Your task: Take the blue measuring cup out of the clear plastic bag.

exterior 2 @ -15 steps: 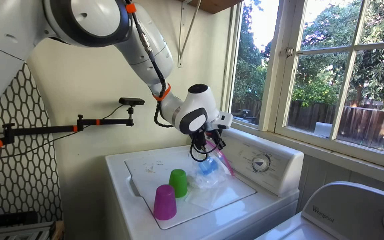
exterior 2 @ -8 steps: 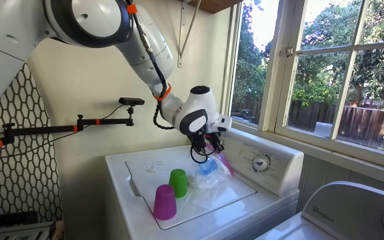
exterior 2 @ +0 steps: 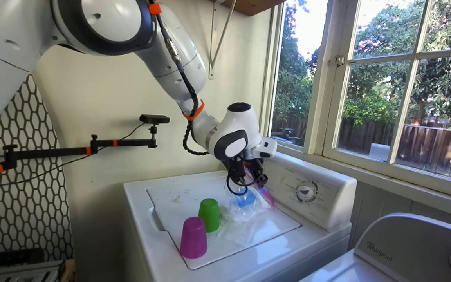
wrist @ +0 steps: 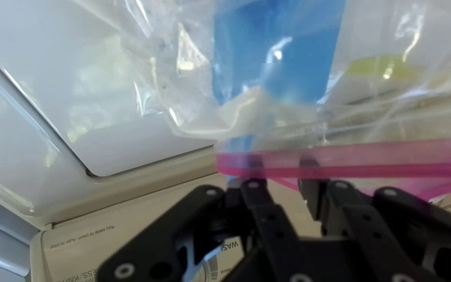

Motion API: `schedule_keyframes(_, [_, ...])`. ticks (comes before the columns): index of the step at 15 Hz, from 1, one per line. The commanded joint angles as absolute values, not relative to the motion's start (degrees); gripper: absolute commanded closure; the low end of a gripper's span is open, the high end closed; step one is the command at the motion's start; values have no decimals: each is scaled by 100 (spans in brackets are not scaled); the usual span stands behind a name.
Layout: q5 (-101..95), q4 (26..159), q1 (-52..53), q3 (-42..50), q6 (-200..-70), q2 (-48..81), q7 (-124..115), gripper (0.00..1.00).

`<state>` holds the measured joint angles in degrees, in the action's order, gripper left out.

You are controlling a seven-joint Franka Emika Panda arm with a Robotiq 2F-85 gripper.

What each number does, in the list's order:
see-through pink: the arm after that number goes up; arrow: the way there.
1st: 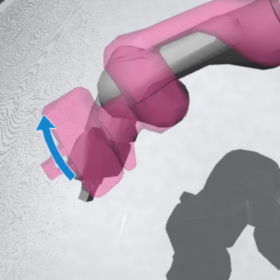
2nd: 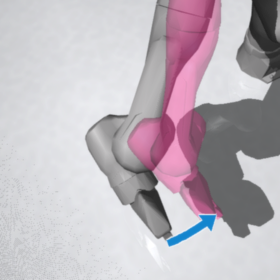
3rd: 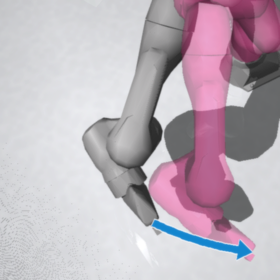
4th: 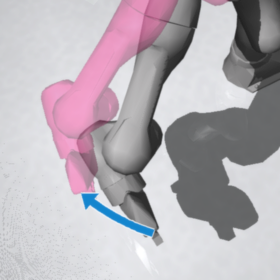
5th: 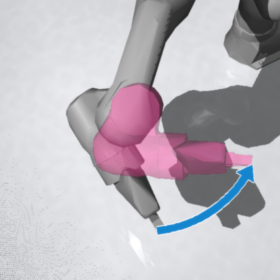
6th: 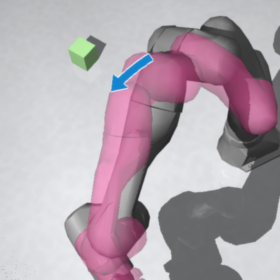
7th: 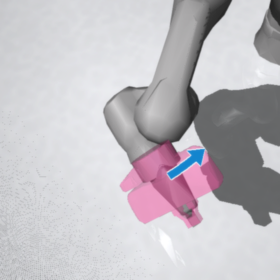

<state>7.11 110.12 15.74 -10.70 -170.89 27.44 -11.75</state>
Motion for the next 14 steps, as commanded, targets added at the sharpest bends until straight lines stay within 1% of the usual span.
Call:
schedule_keyframes(1, [661, 11104, 1643, -972, -16977, 2675, -1180, 45])
schedule_keyframes(3, [649, 11130, 1666, -920, -16981, 2652, -1212, 41])
schedule_keyframes(5, [649, 11160, 1669, -881, -16998, 2626, -1227, 44])
schedule_keyframes(6, [645, 11176, 1673, -860, -17004, 2608, -1233, 43])
schedule_keyframes(7, [640, 11181, 1678, -841, -16993, 2600, -1238, 45])
schedule_keyframes(8, [631, 11191, 1688, -812, -16982, 2586, -1246, 42])
schedule_keyframes(10, [628, 11218, 1702, -755, -16989, 2552, -1278, 42])
schedule_keyframes(12, [599, 11250, 1740, -665, -17010, 2510, -1315, 36])
schedule_keyframes(14, [600, 11262, 1722, -659, -16973, 2477, -1283, 22])
